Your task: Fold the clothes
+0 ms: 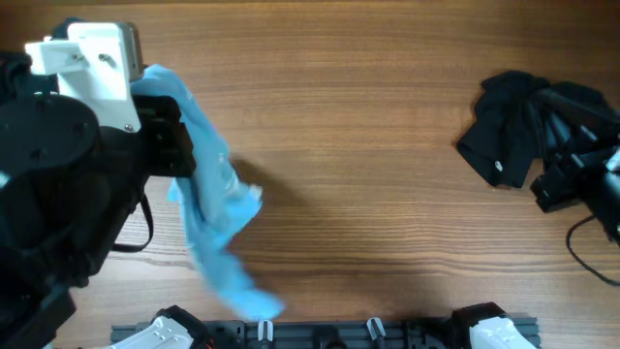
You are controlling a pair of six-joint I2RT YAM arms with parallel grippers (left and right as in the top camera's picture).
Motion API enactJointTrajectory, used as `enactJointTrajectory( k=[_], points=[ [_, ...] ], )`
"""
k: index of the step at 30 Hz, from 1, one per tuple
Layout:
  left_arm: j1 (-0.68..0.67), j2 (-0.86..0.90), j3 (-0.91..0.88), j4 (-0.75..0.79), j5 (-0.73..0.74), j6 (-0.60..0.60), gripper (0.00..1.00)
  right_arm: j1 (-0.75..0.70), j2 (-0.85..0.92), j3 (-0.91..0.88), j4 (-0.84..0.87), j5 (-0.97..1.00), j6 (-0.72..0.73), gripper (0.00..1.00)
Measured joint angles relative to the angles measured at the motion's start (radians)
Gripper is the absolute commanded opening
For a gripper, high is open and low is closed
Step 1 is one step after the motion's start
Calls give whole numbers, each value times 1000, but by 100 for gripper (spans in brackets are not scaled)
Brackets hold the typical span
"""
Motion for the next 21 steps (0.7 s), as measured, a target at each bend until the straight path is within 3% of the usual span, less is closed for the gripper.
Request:
enactJointTrajectory(
  k=[8,11,17,21],
  points=[
    [0,109,0,109,8,-3,4,0,140,3,-47,-134,-5,4],
    [0,187,0,217,-31,-3,4,0,211,2,-64,-169,-19,4],
    [36,343,0,509,-129,0,4,0,351,2,-64,-209,-46,4],
    [100,460,0,780,-150,10,4,0,412,2,-42,-220,-54,4]
  ],
)
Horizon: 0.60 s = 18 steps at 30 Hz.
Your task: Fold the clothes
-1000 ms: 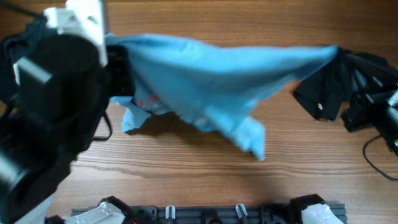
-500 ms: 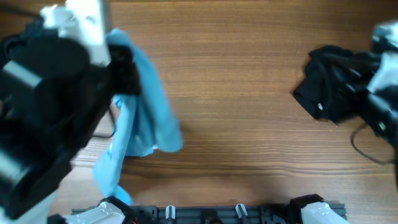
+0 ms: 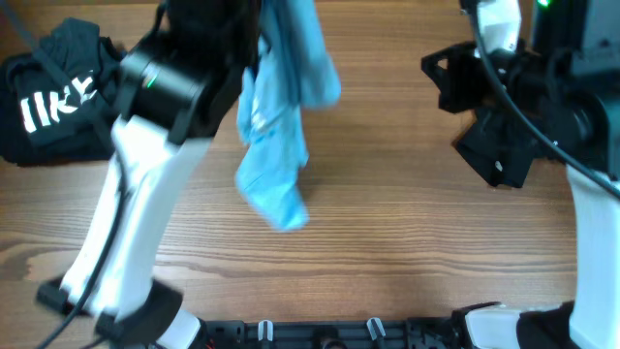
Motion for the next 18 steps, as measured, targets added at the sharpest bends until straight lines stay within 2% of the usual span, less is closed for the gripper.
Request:
enactJointTrajectory(
  k=[4,9,13,18],
  points=[
    [64,114,0,267,40,34,4,0,41,0,35,0,-8,5],
    [89,163,0,329,92,54,4,0,53,0,77,1,-11,6],
    [88,160,4,162,155,60,4,0,54,0,97,1,-14,7],
    [88,165,4,-211,240,37,4,0,77,0,93,1,-14,7]
  ],
)
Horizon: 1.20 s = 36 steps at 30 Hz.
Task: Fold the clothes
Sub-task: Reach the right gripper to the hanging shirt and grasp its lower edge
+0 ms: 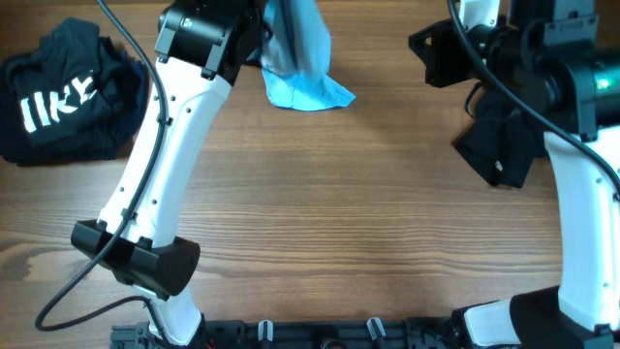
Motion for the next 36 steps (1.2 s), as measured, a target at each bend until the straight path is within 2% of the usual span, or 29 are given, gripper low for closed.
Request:
enactJointTrajectory(
  k=[4,8,11,15,21,25,29,33,36],
  points=[
    [0,12,0,-275,25,-80,4,0,36,-14,-3,-1,0,7],
    [0,37,0,-475,36,-141,4,0,81,-37,-5,-29,-2,15],
    [0,60,0,-539,41,-167,4,0,123,-80,-2,-80,-4,17],
    [0,70,0,-552,44,-181,4,2,188,-172,46,-182,-12,21],
    [21,70,0,-531,48,-192,4,43,257,-412,270,-340,-16,46],
    [47,70,0,-516,48,-202,4,74,262,-562,457,-386,43,51],
    [66,70,0,-505,47,-203,4,95,263,-702,645,-392,171,54],
    [69,70,0,-499,47,-203,4,119,264,-826,843,-373,333,78],
    [69,71,0,-493,48,-203,4,171,264,-908,979,-336,502,92]
  ],
)
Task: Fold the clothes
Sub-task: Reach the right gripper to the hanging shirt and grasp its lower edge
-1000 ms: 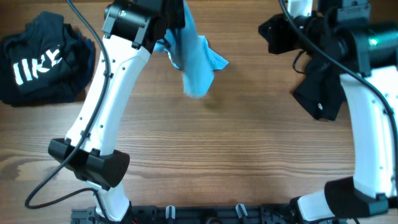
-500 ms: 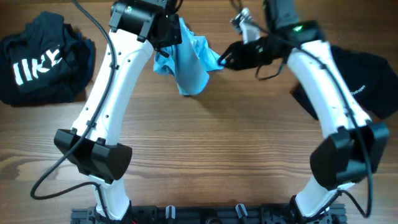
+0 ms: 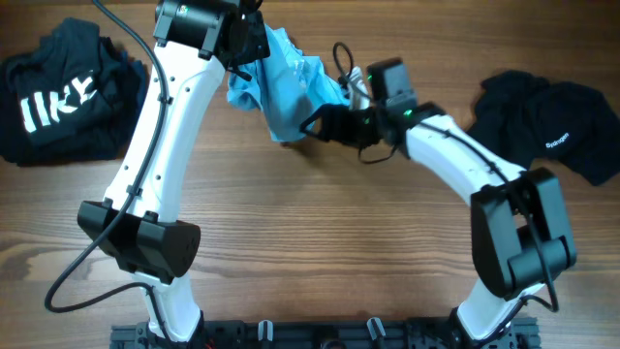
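Note:
A light blue garment [image 3: 286, 82] lies bunched at the back middle of the table, its upper part lifted. My left gripper [image 3: 254, 44] is shut on its top left edge. My right gripper [image 3: 315, 124] reaches in from the right and meets the garment's lower right edge; the cloth and the dark fingers hide whether it grips. A black garment with white lettering [image 3: 58, 87] lies heaped at the far left. Another black garment [image 3: 547, 107] lies crumpled at the far right.
The wooden table [image 3: 320, 242] is bare across the middle and front. The left arm's base [image 3: 145, 247] and the right arm's base [image 3: 513, 252] stand near the front edge. A black rail [image 3: 320, 334] runs along the front.
The right arm was raised over the right black garment; it now stretches left to the blue garment's edge. The blue garment sits lower and wider, still in the left gripper.
The left gripper first held the blue garment hanging at the left, with the right arm at the black garment. Then the blue garment hung over the back middle, then further back. Now it rests at the back middle with both grippers at it.

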You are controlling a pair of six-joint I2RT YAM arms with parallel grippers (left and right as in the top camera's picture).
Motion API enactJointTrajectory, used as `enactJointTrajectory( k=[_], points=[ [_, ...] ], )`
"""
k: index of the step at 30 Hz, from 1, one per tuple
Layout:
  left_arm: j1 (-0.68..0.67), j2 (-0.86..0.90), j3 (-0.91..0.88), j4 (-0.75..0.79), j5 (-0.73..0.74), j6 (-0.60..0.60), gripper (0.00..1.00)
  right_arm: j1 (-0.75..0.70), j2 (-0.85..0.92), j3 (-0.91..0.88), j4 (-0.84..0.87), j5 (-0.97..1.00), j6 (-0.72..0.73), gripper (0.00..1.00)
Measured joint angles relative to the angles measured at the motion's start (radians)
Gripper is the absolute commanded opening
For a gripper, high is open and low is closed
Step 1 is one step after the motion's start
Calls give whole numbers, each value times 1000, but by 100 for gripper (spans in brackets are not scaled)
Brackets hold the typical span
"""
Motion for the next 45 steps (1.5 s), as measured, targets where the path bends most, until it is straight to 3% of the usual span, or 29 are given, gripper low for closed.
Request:
enactJointTrajectory(
  k=[5,16,23,26,32,34,39,45],
  points=[
    [0,0,0,3,10,0,4,77,2,-30,70,85,162,100],
    [0,0,0,4,37,0,4,190,17,-31,227,311,430,100],
    [0,0,0,4,55,-2,4,212,109,-32,362,370,500,96],
    [0,0,0,4,56,-3,4,212,122,-32,363,413,510,83],
    [0,0,0,4,56,-3,4,206,122,-33,385,463,460,30],
    [0,0,0,3,56,-3,4,204,122,-33,384,468,433,5],
    [0,0,0,-25,55,-2,4,186,122,-33,372,438,357,4],
    [4,0,0,-79,56,2,4,105,109,-34,216,371,234,5]
  ],
)
